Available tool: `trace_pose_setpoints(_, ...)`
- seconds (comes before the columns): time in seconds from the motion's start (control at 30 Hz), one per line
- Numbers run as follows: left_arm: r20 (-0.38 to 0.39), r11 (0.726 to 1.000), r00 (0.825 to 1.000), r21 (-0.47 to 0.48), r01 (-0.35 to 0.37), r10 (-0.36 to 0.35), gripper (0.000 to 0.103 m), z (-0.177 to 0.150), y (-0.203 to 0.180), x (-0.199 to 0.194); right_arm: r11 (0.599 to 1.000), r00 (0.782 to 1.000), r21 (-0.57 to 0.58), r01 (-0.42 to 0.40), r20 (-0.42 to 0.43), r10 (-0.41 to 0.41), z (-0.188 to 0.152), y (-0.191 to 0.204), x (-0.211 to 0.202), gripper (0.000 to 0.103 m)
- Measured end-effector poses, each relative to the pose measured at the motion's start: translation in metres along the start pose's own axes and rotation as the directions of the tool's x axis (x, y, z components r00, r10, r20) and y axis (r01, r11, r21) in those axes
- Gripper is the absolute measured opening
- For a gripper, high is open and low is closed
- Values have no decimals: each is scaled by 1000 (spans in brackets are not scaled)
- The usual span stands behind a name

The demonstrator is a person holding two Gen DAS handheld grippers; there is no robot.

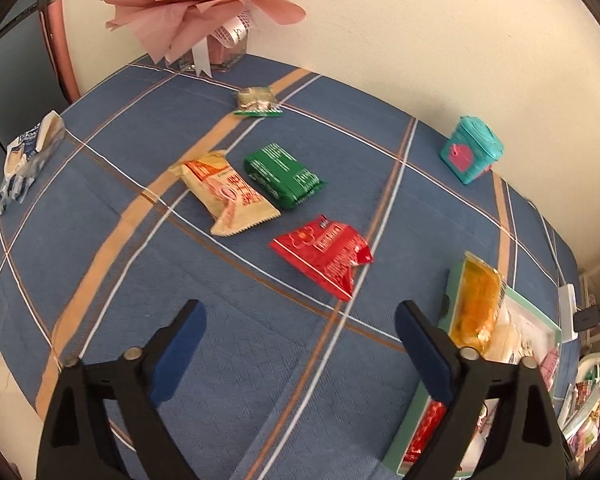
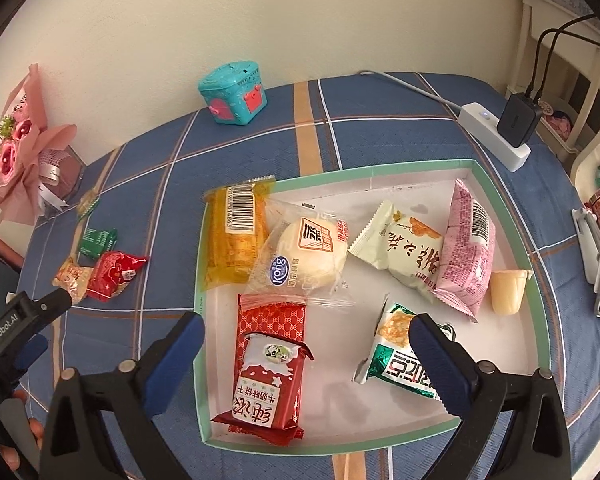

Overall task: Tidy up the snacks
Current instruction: 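Move both tools back toward the yellow cracker bag and red Rice Kiss bag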

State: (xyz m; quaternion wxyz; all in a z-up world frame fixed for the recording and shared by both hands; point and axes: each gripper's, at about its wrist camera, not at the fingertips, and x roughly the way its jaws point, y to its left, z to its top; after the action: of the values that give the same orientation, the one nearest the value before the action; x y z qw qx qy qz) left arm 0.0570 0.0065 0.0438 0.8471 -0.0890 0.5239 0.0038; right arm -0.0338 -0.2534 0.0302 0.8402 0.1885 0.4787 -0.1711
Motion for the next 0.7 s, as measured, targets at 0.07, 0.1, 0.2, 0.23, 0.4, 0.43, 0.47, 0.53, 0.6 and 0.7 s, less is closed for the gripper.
trace_pose_setpoints(0.07, 5, 1000, 1000, -21, 2, -2, 98, 3, 2, 1, 1000, 1000, 9, -11, 14, 11, 0, 1, -1, 103)
trace_pose_setpoints(0.1, 3, 1000, 1000, -20, 7, -7, 99, 4, 2, 2, 1000, 1000, 10, -12, 18, 12, 0, 1, -2, 103)
trace_pose_setpoints(0.2, 0, 1000, 1000, -12, 20, -20, 100, 9, 1, 5, 1000, 1000, 1, 0, 29, 0, -1, 3, -1, 103)
trace_pose_setpoints(0.23, 1, 1000, 1000, -16, 23, -23, 100, 11, 1, 6, 1000, 1000, 1, 1, 27, -1, -1, 3, 0, 103)
trace_pose_setpoints(0.4, 27, 999, 999, -31, 39, -38, 100, 32, 11, 8, 998, 998, 44, -45, 39, 43, 3, -1, 1, 103)
trace_pose_setpoints(0.43, 36, 999, 999, -31, 40, -39, 100, 37, 14, 9, 998, 998, 46, -50, 44, 48, 4, 0, 1, 103)
trace_pose_setpoints(0.47, 43, 999, 998, -29, 40, -39, 100, 43, 17, 10, 997, 998, 47, -54, 48, 51, 6, 0, 1, 103)
trace_pose_setpoints(0.53, 55, 999, 998, -28, 38, -36, 100, 52, 26, 12, 997, 996, 50, -66, 60, 63, 9, 2, 1, 103)
trace_pose_setpoints(0.6, 54, 998, 997, -39, 49, -47, 100, 58, 35, 15, 996, 995, 49, -79, 67, 75, 13, 7, 0, 103)
trace_pose_setpoints(0.7, 47, 998, 998, -42, 47, -45, 100, 68, 47, 19, 993, 991, 38, -110, 85, 107, 21, 17, -2, 103)
